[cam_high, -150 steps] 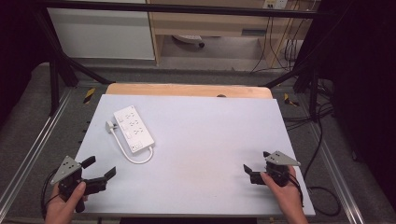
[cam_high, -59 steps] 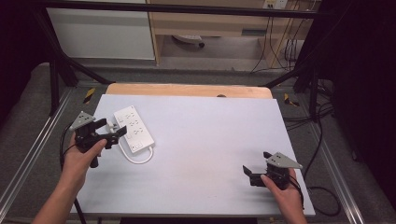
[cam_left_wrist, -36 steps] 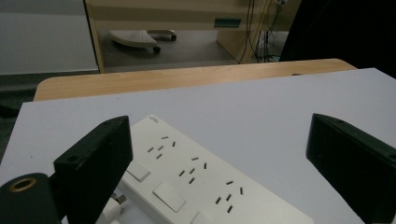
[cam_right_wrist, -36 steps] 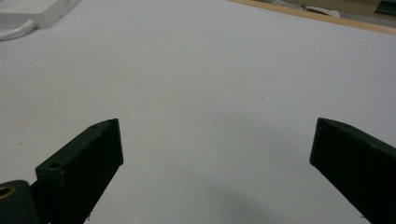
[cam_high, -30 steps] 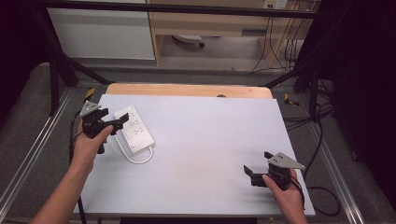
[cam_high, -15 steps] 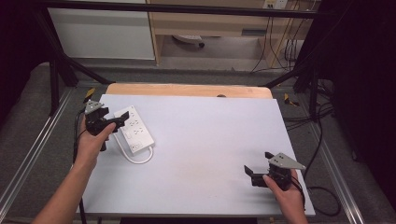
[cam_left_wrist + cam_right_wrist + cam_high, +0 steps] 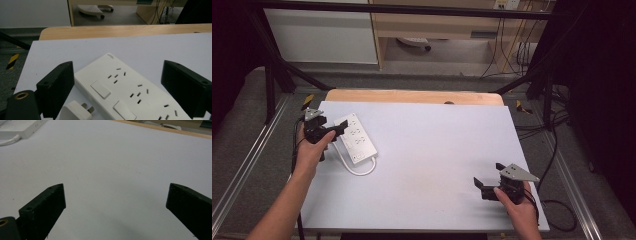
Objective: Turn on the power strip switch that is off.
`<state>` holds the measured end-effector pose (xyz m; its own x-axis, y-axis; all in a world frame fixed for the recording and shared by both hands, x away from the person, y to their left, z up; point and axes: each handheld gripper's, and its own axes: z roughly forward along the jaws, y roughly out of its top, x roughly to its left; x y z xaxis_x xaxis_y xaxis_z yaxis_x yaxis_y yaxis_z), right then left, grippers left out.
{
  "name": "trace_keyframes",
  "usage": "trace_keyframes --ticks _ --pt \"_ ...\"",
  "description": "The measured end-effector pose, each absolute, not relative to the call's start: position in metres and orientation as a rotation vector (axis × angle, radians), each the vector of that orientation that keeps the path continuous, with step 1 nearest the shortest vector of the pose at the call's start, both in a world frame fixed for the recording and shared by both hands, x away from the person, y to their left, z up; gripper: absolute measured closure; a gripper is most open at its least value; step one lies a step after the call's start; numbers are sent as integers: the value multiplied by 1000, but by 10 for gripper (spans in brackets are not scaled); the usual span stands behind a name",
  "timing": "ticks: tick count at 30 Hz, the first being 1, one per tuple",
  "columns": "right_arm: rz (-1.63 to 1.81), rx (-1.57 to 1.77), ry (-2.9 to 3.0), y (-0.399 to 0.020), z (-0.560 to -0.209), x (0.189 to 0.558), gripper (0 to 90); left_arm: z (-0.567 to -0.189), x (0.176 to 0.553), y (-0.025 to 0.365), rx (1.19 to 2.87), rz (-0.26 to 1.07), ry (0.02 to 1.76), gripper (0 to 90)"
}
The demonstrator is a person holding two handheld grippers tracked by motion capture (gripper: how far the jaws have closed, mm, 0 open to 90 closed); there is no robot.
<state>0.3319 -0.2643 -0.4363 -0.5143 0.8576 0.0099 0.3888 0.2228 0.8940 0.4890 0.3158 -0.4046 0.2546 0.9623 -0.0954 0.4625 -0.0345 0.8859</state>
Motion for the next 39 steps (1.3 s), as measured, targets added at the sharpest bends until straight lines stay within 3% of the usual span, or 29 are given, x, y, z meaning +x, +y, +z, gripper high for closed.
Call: trace_keyframes --ticks 17,39 --pt "1245 1148 2010 -265 -437 332 31 -416 497 323 1652 724 1380 171" --pt "1243 1148 2016 -265 -437 332 32 -430 506 324 1710 743 1386 419"
